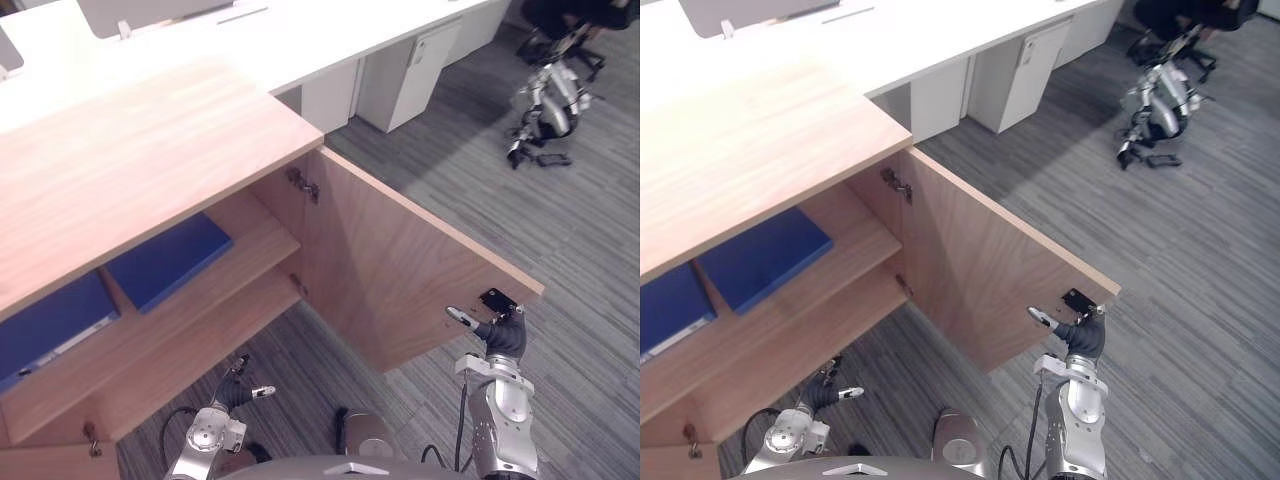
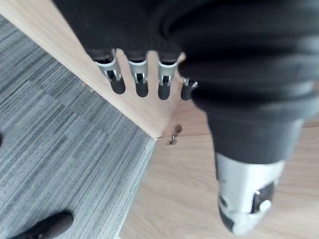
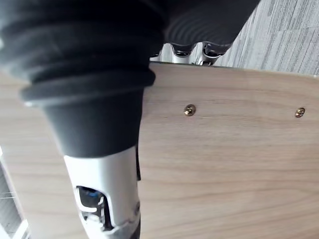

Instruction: Walk over to the cabinet, pick up the folder, carry it to the office cabinet, place the folder inside the office cabinet, then close the office cabinet door

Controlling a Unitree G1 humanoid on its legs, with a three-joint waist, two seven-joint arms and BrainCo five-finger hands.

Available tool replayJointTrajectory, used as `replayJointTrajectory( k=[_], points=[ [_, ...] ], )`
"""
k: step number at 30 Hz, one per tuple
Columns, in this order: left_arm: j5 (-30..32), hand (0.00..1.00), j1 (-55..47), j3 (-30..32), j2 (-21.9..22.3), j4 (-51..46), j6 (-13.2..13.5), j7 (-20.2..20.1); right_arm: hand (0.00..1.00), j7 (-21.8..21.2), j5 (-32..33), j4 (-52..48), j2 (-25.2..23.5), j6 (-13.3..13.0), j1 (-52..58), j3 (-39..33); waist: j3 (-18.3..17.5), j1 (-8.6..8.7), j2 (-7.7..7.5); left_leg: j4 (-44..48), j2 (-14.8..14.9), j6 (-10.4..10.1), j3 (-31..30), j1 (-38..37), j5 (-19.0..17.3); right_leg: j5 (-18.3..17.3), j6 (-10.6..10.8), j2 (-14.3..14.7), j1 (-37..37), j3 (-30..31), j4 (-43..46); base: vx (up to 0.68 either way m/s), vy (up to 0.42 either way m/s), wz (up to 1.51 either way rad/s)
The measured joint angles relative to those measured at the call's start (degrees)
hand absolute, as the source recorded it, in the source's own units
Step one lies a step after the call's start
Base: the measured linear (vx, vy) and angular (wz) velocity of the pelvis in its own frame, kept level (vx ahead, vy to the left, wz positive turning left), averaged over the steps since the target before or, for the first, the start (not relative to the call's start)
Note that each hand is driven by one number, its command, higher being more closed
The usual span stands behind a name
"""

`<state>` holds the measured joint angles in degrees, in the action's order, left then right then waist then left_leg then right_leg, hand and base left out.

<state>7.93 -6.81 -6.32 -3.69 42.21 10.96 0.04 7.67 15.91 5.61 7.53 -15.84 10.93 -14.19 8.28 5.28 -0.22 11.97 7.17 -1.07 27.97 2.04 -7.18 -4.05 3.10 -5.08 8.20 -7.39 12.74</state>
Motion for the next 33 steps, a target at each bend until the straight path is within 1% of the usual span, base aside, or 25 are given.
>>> replayJointTrajectory(
  k=[1, 2, 3, 4, 5, 6, 7, 9, 11, 12, 13, 14, 15, 16, 17, 18, 19, 20, 21, 23, 26, 28, 32, 33],
  points=[
    [0.0, 0.00, -0.2, 0.0, 0.0, -0.1, 0.0, 0.0, 0.00, 0.0, 0.0, 0.0, -0.4, 0.0, 0.0, 0.1, 0.0, -0.71, -0.10, -0.9, 0.2, -0.3, -1.0, 0.3, 1.0, 1.0, -0.3, 0.6, -0.4, 0.0, -1.7, 0.00, -0.152, -0.01],
    [0.0, 0.00, 0.1, -0.1, 0.3, -0.1, 0.0, 0.0, 0.00, 0.0, 0.0, 0.0, -0.3, 0.0, 0.1, 0.3, 0.1, -1.01, -0.05, -2.0, 0.6, -0.6, -2.9, 0.6, 2.2, 2.2, -1.0, 1.3, -1.3, -1.0, -4.1, -0.05, -0.118, 0.27],
    [0.0, 0.00, 1.0, -0.5, 0.4, 0.0, 0.0, 0.0, 0.00, 0.1, 0.5, 0.0, -0.1, 0.0, 0.2, -0.2, 0.1, -0.79, 0.00, -2.4, 0.6, -0.9, -5.0, 1.8, 3.7, 2.8, -1.4, 1.4, -1.5, -2.7, -5.1, -0.06, -0.102, 0.51],
    [0.0, 0.00, 1.3, -0.6, 0.4, -0.1, 0.2, 0.0, 0.00, 0.1, 0.8, 0.0, 0.0, -0.1, 0.3, -0.5, 0.1, -0.78, 0.02, -2.7, 0.5, -1.2, -6.1, 2.4, 4.4, 2.9, -1.5, 1.4, -1.5, -3.4, -5.3, -0.08, -0.079, 0.67],
    [0.0, 0.00, 1.6, -0.6, 0.4, -0.1, 0.2, 0.0, 0.00, 0.5, 1.3, 0.0, 0.3, -0.1, 0.2, -0.6, 0.2, -0.83, 0.21, -3.4, 0.6, -2.3, -8.0, 3.0, 5.4, 3.1, -1.8, 1.6, -1.1, -4.6, -5.2, -0.10, -0.068, 0.47],
    [0.0, 0.00, 1.6, -0.6, 0.4, -0.1, 0.2, 0.0, 0.00, 0.5, 1.7, 0.0, 0.5, -0.1, 0.2, -0.6, 0.3, -0.89, 0.40, -3.7, 0.7, -2.9, -9.2, 3.1, 5.9, 3.0, -1.8, 1.8, -0.9, -5.2, -4.9, -0.11, -0.080, 0.48],
    [0.0, 0.00, 1.4, -1.2, 0.2, -0.1, 0.2, 0.0, 0.00, 0.5, 1.8, 0.0, 0.8, -0.1, 0.2, -0.6, 0.3, -1.02, 0.52, -4.2, 0.8, -3.7, -11.0, 3.5, 6.6, 2.5, -2.6, 1.8, 0.2, -6.1, -3.3, -0.18, -0.087, 0.46],
    [0.0, 0.00, 1.7, -2.7, -0.5, -0.1, 0.2, 0.0, 0.00, 0.5, 1.7, -0.1, 0.9, -0.2, 0.3, -0.7, 0.3, -1.23, 0.33, -5.7, -0.2, -3.3, -12.6, 4.1, 9.0, 1.2, -3.8, 0.1, 1.8, -8.1, -1.4, -0.20, -0.064, 0.47],
    [0.0, 0.00, 1.6, -3.7, -0.3, -0.2, 0.2, -0.3, 0.00, 0.5, 1.7, -0.1, 0.9, -0.2, 0.1, -0.7, 0.4, -1.52, 0.16, -1.7, -0.8, -0.2, -12.2, 3.7, 5.8, 1.9, -3.9, -1.2, 1.7, -8.9, -1.6, -0.13, -0.020, 0.24],
    [0.0, 0.00, 1.4, -4.0, -0.1, -0.2, 0.2, -0.4, 0.00, 0.5, 1.7, -0.1, 0.8, -0.2, 0.1, -0.7, 0.4, -1.54, -0.06, 1.0, -1.3, -0.4, -12.3, 2.6, 3.8, 2.5, -3.2, -1.8, 1.5, -9.1, -2.0, -0.16, 0.021, 0.19],
    [0.0, 0.00, 1.3, -3.8, 0.2, -0.2, 0.1, -0.4, 0.00, 0.4, 1.7, -0.2, 0.7, -0.2, 0.1, -0.7, -0.2, -1.47, 0.98, -0.9, -1.6, -1.4, -12.5, 0.2, 2.6, 3.5, -2.4, -1.6, 1.0, -9.3, -3.5, -0.20, 0.075, 0.16],
    [0.0, 0.00, 1.3, -3.8, 0.4, -0.2, 0.1, -0.4, 0.00, 0.5, 1.8, -0.2, 0.8, -0.2, 0.1, -0.7, -0.6, -1.37, 1.68, -3.4, -1.6, -1.9, -12.5, -0.9, 2.2, 4.0, -2.0, -1.1, 0.8, -9.5, -4.4, -0.20, 0.127, 0.10],
    [0.0, 0.00, 1.6, -3.5, 0.3, 0.0, 0.0, -0.3, 0.00, 0.4, 1.8, -0.2, 0.3, -0.1, 0.1, -0.8, -1.1, -1.45, 1.80, -7.5, -2.2, -2.1, -12.6, -2.3, 2.7, 5.2, -1.2, -0.7, 0.4, -9.0, -6.7, -0.15, 0.115, 0.06],
    [0.0, 0.00, 1.6, -3.3, 0.3, -0.3, 0.0, -0.3, 0.00, 0.4, 1.7, -0.3, -0.3, -0.1, 0.1, -0.7, -1.5, -1.46, 2.40, -8.5, -2.3, -2.0, -12.5, -2.3, 3.2, 5.6, -0.8, -0.5, -0.3, -9.0, -8.3, -0.12, 0.082, 0.01],
    [0.0, 0.00, 1.2, -2.8, 0.3, -0.5, 0.0, -0.1, 0.00, -0.1, 1.7, -0.3, -1.7, -0.1, 0.3, -0.1, -1.8, -1.60, 1.93, -10.0, -2.6, -1.8, -12.3, -2.3, 4.0, 6.9, -0.4, -0.4, -0.9, -8.9, -11.3, -0.14, 0.065, -0.02],
    [0.0, 0.00, 0.9, -2.7, 0.0, -0.5, 0.0, 0.0, 0.00, -0.5, 1.7, -0.3, -2.9, -0.1, 0.3, 0.5, -1.8, -1.64, 1.68, -10.8, -2.7, -1.8, -12.2, -2.2, 4.0, 7.4, -0.4, 0.0, -1.4, -8.3, -12.7, -0.13, 0.057, -0.05],
    [0.0, 0.00, 0.5, -2.7, -0.4, -0.5, 0.0, 0.0, 0.00, -0.8, 1.7, -0.2, -3.5, -0.1, 0.4, 1.0, -1.7, -1.66, 1.41, -11.2, -2.8, -2.0, -12.1, -2.2, 4.1, 7.5, -0.5, 0.5, -1.4, -6.8, -13.3, -0.12, 0.043, -0.06],
    [0.0, 0.00, -0.3, -2.8, -0.8, -0.5, -0.1, 0.0, 0.00, -1.2, 1.7, -0.2, -4.0, -0.1, 0.4, 2.2, -1.6, -1.70, 0.68, -11.3, -3.4, -2.2, -12.0, -2.6, 4.3, 8.0, -0.4, 0.7, -1.4, -4.7, -14.0, -0.07, 0.007, -0.20],
    [0.0, 0.00, -1.4, -2.7, -0.8, -0.5, -0.1, 0.0, 0.00, -1.3, 1.7, -0.2, -3.8, -0.1, 0.3, 3.6, -1.6, -2.09, 0.67, -11.3, -3.7, -2.2, -11.4, -3.2, 4.3, 8.5, -0.2, 0.8, -1.3, -3.3, -14.1, -0.06, -0.002, -0.31],
    [0.0, 0.00, -2.8, -2.7, -0.5, -0.6, -0.1, -0.1, 0.00, -1.8, 1.7, -0.2, -3.5, -0.1, -0.1, 6.3, -1.7, -2.45, 0.93, -11.3, -3.7, -2.1, -10.3, -3.3, 4.3, 8.5, -0.2, 1.4, -0.6, -1.3, -14.1, -0.05, -0.009, -0.54],
    [0.0, 0.00, -3.0, -2.3, -0.5, -0.6, -0.1, 0.0, 0.00, -3.7, 1.7, -0.2, -3.6, -0.1, -0.2, 10.4, -1.6, -2.48, 0.83, -11.3, -3.6, -2.1, -9.5, -3.2, 4.3, 8.5, -0.2, 1.9, -0.1, -0.6, -14.7, -0.01, -0.009, -0.35],
    [0.0, 0.00, -3.0, -2.1, -0.5, -0.6, -0.1, 0.1, 0.00, -4.0, 1.7, -0.3, -3.6, 0.0, -0.1, 12.8, -1.5, -2.53, 0.63, -11.2, -3.6, -2.1, -9.3, -3.4, 4.3, 8.5, -0.2, 2.3, -0.2, 0.6, -15.0, 0.02, -0.013, -0.23],
    [0.0, 0.00, -2.9, -0.4, -0.5, -0.5, -0.1, 1.1, 0.00, -4.6, 1.6, -0.8, -3.4, 0.3, 0.7, 18.4, -1.3, -2.44, 0.05, -10.9, -3.6, -2.1, -9.2, -4.5, 4.3, 8.7, -0.1, 2.5, -0.6, 0.7, -14.7, 0.04, 0.010, -0.19],
    [0.0, 0.00, -2.6, -0.4, -0.7, -0.5, -0.1, 1.2, 0.00, -4.8, 1.0, -1.7, -2.9, 1.1, 0.7, 20.6, -1.2, -2.35, -0.08, -10.8, -3.6, -1.9, -9.1, -4.9, 4.2, 9.0, -0.2, 2.5, -0.8, 0.9, -14.0, 0.06, 0.022, -0.11]
  ],
)
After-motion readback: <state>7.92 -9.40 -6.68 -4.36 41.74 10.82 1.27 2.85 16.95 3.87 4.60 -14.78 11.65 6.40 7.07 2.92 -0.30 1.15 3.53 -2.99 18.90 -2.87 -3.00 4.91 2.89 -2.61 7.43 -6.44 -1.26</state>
